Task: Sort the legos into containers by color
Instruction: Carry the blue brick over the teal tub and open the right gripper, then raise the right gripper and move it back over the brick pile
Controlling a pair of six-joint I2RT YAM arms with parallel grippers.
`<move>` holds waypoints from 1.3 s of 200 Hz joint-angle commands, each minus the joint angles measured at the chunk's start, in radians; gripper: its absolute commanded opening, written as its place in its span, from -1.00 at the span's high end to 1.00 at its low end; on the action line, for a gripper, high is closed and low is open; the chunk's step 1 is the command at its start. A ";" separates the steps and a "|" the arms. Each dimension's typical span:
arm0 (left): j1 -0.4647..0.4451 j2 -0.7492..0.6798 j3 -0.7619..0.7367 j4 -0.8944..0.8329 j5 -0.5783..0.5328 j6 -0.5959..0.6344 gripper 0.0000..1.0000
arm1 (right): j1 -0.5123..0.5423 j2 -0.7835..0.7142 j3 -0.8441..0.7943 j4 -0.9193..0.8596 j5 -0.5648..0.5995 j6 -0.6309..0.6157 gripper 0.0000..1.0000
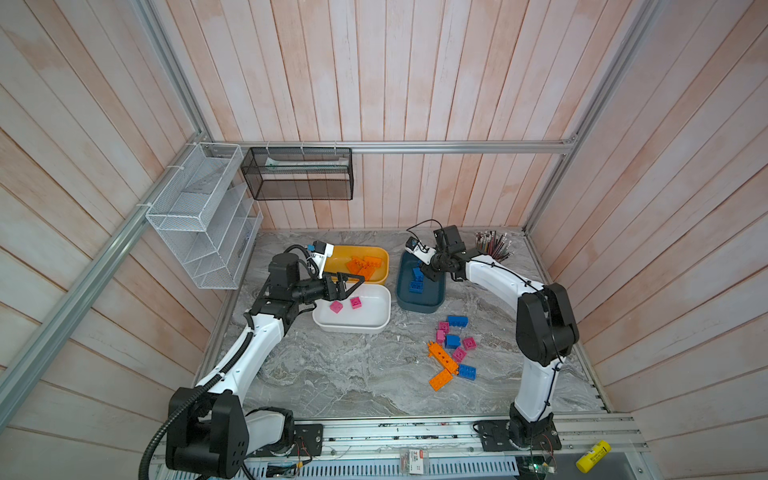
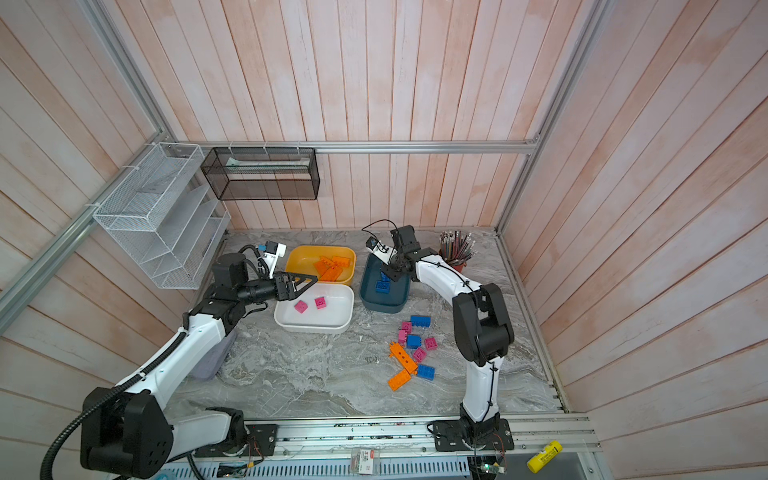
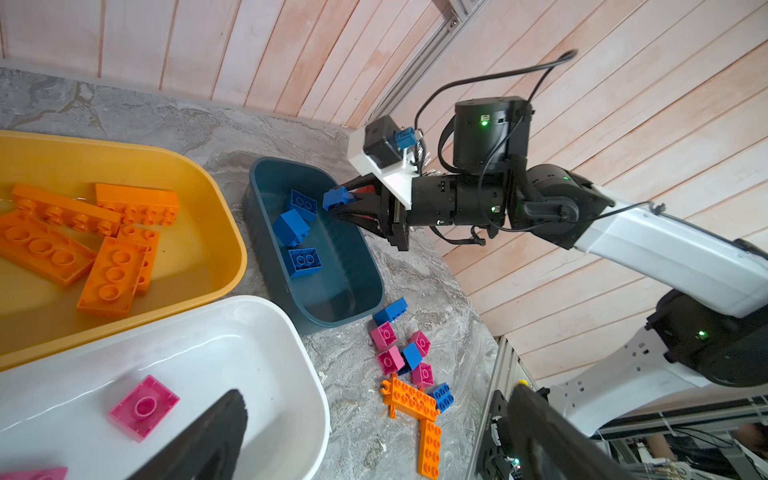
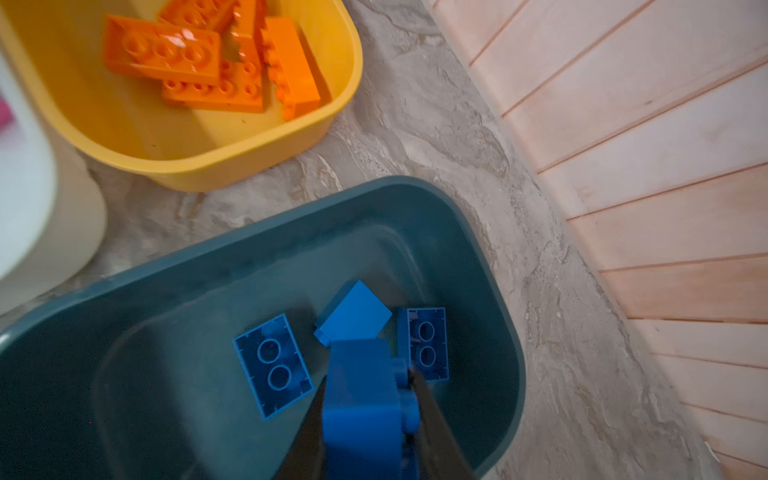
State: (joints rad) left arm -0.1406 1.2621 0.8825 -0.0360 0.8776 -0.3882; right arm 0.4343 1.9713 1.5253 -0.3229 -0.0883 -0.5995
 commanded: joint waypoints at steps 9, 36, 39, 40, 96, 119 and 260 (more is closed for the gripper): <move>-0.004 0.011 0.006 0.044 -0.017 -0.009 -1.00 | 0.000 0.084 0.062 0.001 0.112 0.037 0.54; -0.004 0.011 -0.006 0.048 -0.017 -0.009 -0.99 | 0.001 0.118 0.074 0.037 0.029 0.045 0.52; -0.004 0.011 -0.007 0.048 -0.016 -0.009 -0.99 | 0.001 0.121 0.075 0.042 0.023 0.049 0.51; -0.004 0.011 -0.007 0.048 -0.016 -0.009 -0.99 | 0.001 0.123 0.075 0.044 0.022 0.050 0.51; -0.004 0.005 -0.028 0.036 -0.010 0.004 -0.99 | 0.017 0.160 0.111 0.060 0.009 0.057 0.24; -0.004 0.014 -0.028 0.036 -0.008 0.010 -0.99 | 0.016 0.128 0.085 0.079 -0.067 0.071 0.14; -0.004 0.036 -0.034 0.035 0.031 0.023 -0.99 | -0.021 -0.323 -0.317 0.072 -0.231 0.109 0.02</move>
State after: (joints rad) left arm -0.1406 1.2884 0.8654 -0.0185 0.8822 -0.3847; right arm 0.4198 1.7302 1.2648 -0.1501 -0.4072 -0.4747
